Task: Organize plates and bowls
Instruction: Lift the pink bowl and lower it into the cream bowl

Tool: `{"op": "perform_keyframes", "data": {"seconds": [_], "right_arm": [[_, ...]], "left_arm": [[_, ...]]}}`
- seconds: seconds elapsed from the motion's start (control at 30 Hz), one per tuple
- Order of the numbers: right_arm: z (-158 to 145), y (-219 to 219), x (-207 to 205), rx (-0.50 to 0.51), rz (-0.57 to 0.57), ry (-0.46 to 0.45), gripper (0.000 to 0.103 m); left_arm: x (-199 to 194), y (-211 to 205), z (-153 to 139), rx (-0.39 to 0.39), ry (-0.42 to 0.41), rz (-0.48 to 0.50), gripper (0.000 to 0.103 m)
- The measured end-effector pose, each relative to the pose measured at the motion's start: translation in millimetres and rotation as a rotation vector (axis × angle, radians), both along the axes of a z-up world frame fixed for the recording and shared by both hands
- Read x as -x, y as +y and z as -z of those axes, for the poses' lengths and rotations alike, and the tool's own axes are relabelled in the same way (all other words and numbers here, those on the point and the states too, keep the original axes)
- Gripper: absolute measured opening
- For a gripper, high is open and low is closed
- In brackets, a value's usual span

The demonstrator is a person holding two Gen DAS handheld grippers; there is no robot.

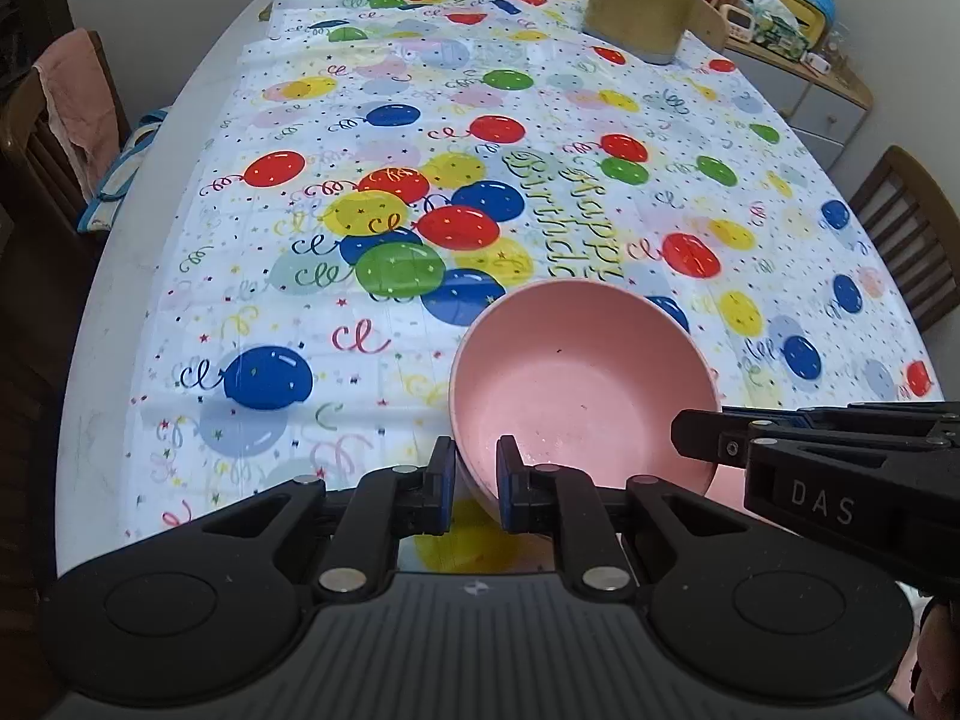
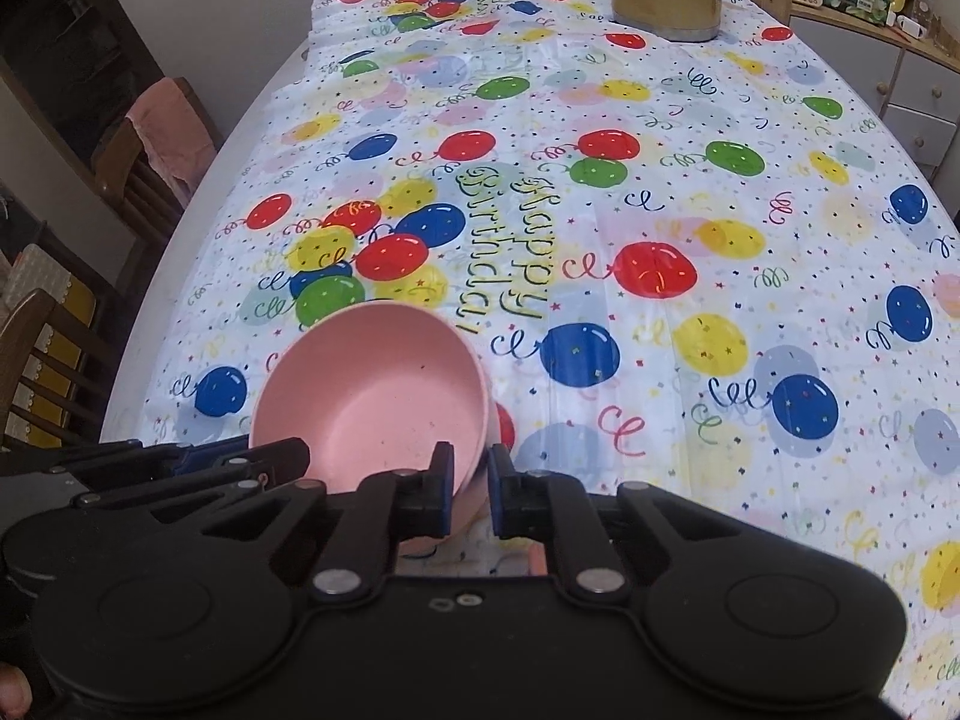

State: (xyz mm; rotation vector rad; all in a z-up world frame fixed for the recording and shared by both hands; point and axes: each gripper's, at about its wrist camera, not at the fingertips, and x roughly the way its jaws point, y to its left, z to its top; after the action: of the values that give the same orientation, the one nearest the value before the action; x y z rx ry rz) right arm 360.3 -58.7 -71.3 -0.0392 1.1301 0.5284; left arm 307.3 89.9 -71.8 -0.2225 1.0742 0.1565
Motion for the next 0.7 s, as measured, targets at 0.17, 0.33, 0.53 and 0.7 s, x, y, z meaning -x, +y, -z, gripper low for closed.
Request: {"op": "perform_keyframes", "data": {"seconds": [0.17,0.33,0.53,0.7], "right_arm": [[-12.6,-6.9,19.7,0.003,-0.009,0.004,0.010],[-27.6,-15.6,46.8,0.026,-0.026,-0.006,0.011],[-43.5,-30.0,80.5,0.031,-0.037,-0.014,0.011],[-54.6,-41.8,108.2,0.020,-0.037,-0.011,0.011]], "left_arm": [[22.0,-9.5,-14.8,-0.007,0.001,0.044,0.013],[47.0,-19.7,-28.1,0.000,0.008,0.089,0.013],[78.2,-28.3,-42.5,0.018,0.007,0.141,0.014],[101.8,-34.7,-50.6,0.019,0.013,0.164,0.014]]}}
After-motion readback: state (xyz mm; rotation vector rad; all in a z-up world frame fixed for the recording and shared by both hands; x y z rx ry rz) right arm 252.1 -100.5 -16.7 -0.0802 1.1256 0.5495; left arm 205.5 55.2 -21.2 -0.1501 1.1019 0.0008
